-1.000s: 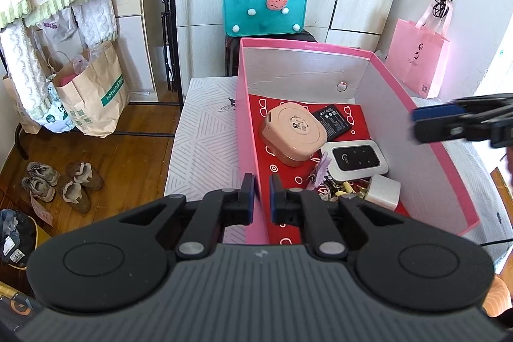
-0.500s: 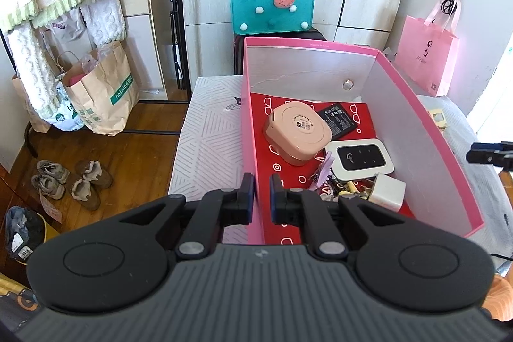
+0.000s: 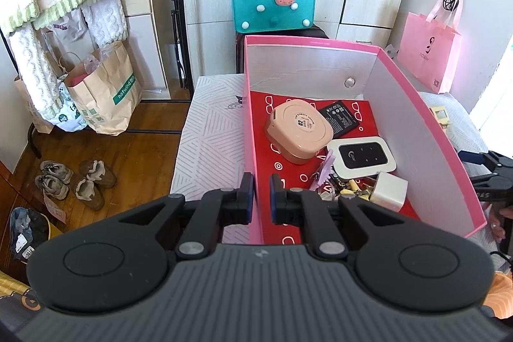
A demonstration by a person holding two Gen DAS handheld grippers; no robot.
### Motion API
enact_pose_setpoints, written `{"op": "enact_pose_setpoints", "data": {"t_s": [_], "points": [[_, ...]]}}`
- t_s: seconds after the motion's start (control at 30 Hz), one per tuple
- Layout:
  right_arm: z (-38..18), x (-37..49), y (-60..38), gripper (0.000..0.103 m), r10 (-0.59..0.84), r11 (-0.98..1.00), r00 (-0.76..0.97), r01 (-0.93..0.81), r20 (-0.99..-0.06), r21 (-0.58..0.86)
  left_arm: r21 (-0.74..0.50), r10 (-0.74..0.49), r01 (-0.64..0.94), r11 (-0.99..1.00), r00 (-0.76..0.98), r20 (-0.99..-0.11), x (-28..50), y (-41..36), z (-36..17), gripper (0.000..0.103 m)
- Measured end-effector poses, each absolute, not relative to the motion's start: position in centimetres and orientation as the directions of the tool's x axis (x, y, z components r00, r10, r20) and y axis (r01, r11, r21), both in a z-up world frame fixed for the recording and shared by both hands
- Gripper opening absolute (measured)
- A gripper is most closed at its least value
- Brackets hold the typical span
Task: Organize rigid objects
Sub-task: 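Move the right tool back to the table over the grey router, then grasp the grey router with the right tool and lift it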
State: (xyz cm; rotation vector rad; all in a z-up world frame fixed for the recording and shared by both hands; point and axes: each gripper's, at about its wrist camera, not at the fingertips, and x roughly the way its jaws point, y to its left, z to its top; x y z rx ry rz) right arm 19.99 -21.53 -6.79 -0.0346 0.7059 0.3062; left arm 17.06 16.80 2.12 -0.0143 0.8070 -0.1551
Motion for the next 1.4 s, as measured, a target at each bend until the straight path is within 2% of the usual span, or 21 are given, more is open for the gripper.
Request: {"op": "enact_pose_setpoints", "data": {"t_s": [0.17,0.53,0.8,1.0,1.13,1.2,1.3,1.37,1.4], "points": [[-6.8,20.9,-20.9,0.103,0.223,0.967,0.723,-0.249,-0.654,0.055,-0.059,-0.137,0.136,0.989,0.684,-0.717,17.0,16.7,2.1,0.009],[-7.1,22.3,-18.9,0.103,0.115,0.990,0.745,-0.136,-0.657,0.018,-0.042,-0.124,0.137,0.990,0.676,-0.727,17.0,16.5,2.2,0.009],[-6.8,21.5,-19.7,0.103,0.145,0.986,0.731,-0.164,-0.667,0.034,-0.056,-0.132,0.134,0.989,0.673,-0.727,16.9,16.7,2.2,0.009],[-6.2,19.1,-21.9,0.083,0.198,0.971,0.718,-0.237,-0.668,0.032,-0.056,-0.137,0.142,0.988,0.670,-0.730,17.0,16.8,2.3,0.009],[-5.5,18.1,-23.4,0.060,0.221,0.965,0.696,-0.257,-0.683,0.050,-0.066,-0.145,0.142,0.988,0.673,-0.725,17.0,16.8,2.3,0.009],[-5.2,18.0,-24.3,0.056,0.227,0.967,0.682,-0.242,-0.695,0.079,-0.067,-0.147,0.143,0.987,0.674,-0.724,17.0,16.9,2.2,0.009],[-5.0,18.2,-24.8,0.057,0.230,0.972,0.664,-0.192,-0.711,0.135,-0.069,-0.150,0.145,0.987,0.676,-0.722,17.0,16.9,2.2,0.009],[-5.0,18.4,-24.6,0.071,0.242,0.970,0.656,-0.170,-0.715,0.173,-0.073,-0.152,0.144,0.987,0.677,-0.720,17.0,17.0,2.2,0.009],[-5.0,18.5,-24.3,0.075,0.264,0.965,0.657,-0.177,-0.706,0.195,-0.072,-0.152,0.146,0.987,0.677,-0.720,17.0,17.0,2.2,0.009]]}}
